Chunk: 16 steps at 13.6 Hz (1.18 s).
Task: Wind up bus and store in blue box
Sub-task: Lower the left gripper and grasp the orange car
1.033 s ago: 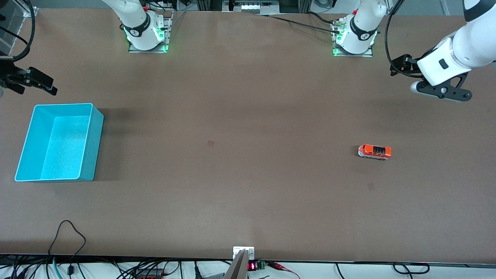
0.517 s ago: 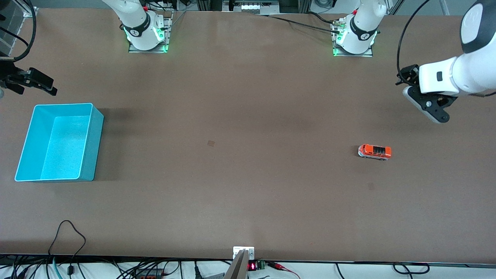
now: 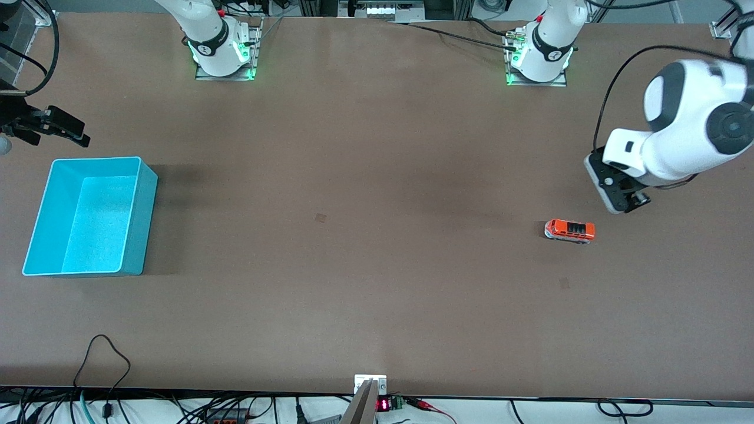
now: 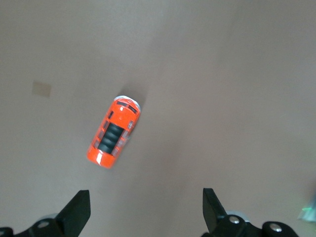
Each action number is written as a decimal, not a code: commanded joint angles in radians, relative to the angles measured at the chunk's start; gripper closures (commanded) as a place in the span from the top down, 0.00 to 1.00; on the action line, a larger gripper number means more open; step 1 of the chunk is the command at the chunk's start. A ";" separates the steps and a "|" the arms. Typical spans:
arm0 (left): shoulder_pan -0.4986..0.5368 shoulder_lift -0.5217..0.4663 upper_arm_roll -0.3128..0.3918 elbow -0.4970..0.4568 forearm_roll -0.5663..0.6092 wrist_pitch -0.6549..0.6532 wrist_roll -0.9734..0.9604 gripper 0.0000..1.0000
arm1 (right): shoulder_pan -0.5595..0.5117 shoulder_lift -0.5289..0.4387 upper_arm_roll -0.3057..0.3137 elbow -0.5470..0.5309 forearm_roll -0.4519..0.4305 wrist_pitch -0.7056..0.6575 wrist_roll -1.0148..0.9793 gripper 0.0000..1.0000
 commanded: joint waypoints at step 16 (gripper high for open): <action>0.075 0.294 -0.015 -0.085 0.032 0.527 0.345 0.61 | 0.068 -0.006 -0.005 0.021 -0.044 -0.005 0.016 1.00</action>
